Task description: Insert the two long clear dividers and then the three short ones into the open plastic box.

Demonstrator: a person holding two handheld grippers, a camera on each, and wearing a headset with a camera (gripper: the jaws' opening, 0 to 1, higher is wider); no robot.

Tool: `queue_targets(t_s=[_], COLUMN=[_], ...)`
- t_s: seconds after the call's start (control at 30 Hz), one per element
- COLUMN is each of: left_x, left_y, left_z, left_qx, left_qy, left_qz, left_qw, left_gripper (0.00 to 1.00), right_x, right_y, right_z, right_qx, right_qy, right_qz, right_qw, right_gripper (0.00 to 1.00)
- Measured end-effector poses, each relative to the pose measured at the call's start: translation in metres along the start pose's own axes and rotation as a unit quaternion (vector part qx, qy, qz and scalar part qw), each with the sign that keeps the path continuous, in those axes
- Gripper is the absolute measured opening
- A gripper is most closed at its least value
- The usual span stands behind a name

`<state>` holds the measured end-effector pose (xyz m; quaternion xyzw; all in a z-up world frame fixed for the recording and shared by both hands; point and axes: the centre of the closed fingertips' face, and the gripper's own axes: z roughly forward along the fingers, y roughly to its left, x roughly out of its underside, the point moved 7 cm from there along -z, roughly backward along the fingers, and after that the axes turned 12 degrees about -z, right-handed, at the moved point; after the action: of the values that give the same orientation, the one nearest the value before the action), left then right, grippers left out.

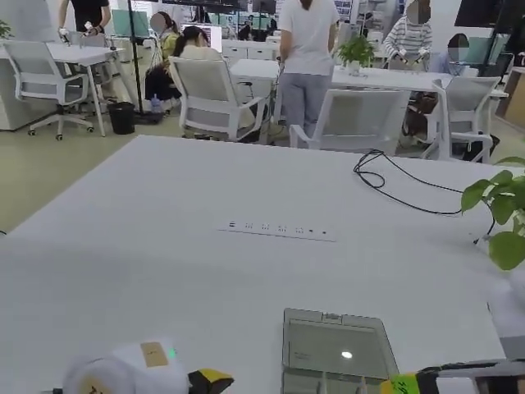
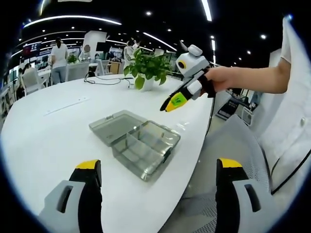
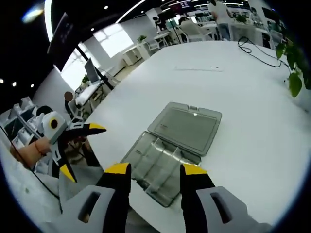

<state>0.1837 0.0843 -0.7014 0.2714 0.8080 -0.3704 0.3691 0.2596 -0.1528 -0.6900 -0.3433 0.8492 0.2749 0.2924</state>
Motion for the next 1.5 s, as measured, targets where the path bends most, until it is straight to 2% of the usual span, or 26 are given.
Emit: queue_targets(t_s=[0.13,0.23,0.4,0.53,0.57,0.6,0.67,0.73,0.77,0.8,0.9,0.93,1.0,1.07,1.13,1.17,1.23,1.37,1.5], left_x=[0.001,0.000,0.000,0.001,0.001,0.001,0.002,0.002,0.002,0.002,0.002,0.003,0.004,0.005,0.006,0.006,0.006,0.006,0.005], left_y=[0.001,0.002,0.004,0.005,0.005,0.005,0.005,0.006,0.006,0.007,0.008,0.008,0.010,0.012,0.013,0.013,0.014,0.015,0.016], left_z=[0.000,-0.001,-0.001,-0.001,-0.001,0.000,0.000,0.001,0.001,0.001,0.002,0.003,0.003,0.003,0.003,0.004,0.004,0.004,0.004], left_qx=[-0.004,-0.008,-0.011,-0.010,-0.009,-0.008,-0.007,-0.006,-0.006,-0.005,-0.002,-0.001,-0.001,-0.001,0.001,0.001,0.002,0.003,0.005], left_qy=[-0.001,-0.003,-0.003,-0.001,-0.001,-0.001,0.000,0.001,0.000,-0.001,0.000,0.000,0.001,0.002,0.000,0.001,0.000,-0.002,-0.005], left_qz=[0.000,0.002,0.002,0.002,0.002,0.001,0.002,0.001,0.000,0.000,-0.001,0.000,0.002,0.001,-0.004,-0.004,-0.005,-0.008,-0.009], left_qw=[1.0000,1.0000,0.9999,1.0000,1.0000,1.0000,1.0000,1.0000,1.0000,1.0000,1.0000,1.0000,1.0000,1.0000,1.0000,1.0000,1.0000,1.0000,0.9999], left_gripper=[1.00,1.00,1.00,1.00,1.00,1.00,1.00,1.00,1.00,1.00,1.00,1.00,1.00,1.00,1.00,1.00,1.00,1.00,1.00], right_x=[0.009,0.016,0.027,0.038,0.039,0.041,0.045,0.051,0.054,0.057,0.064,0.065,0.068,0.070,0.072,0.075,0.077,0.081,0.083], right_y=[-0.005,-0.010,-0.015,-0.021,-0.021,-0.022,-0.024,-0.026,-0.027,-0.027,-0.030,-0.031,-0.032,-0.035,-0.036,-0.038,-0.039,-0.042,-0.045], right_z=[-0.010,-0.015,-0.017,-0.013,-0.013,-0.011,-0.009,-0.005,-0.003,-0.001,0.005,0.007,0.011,0.014,0.018,0.020,0.023,0.029,0.034], right_qx=[-0.011,-0.019,-0.036,-0.046,-0.048,-0.055,-0.059,-0.068,-0.070,-0.075,-0.079,-0.081,-0.083,-0.085,-0.089,-0.091,-0.096,-0.104,-0.105], right_qy=[0.014,0.032,0.053,0.091,0.095,0.100,0.117,0.138,0.150,0.161,0.185,0.188,0.195,0.197,0.206,0.215,0.220,0.227,0.232], right_qz=[-0.053,-0.115,-0.163,-0.224,-0.230,-0.254,-0.270,-0.304,-0.313,-0.332,-0.368,-0.376,-0.384,-0.389,-0.400,-0.409,-0.417,-0.424,-0.426], right_qw=[0.9984,0.9927,0.9845,0.9692,0.9673,0.9603,0.9539,0.9400,0.9351,0.9264,0.9077,0.9036,0.8985,0.8958,0.8883,0.8824,0.8767,0.8707,0.8679], right_gripper=[0.48,0.55,0.61,0.63,0.63,0.63,0.64,0.64,0.64,0.64,0.63,0.62,0.60,0.59,0.56,0.55,0.55,0.54,0.52])
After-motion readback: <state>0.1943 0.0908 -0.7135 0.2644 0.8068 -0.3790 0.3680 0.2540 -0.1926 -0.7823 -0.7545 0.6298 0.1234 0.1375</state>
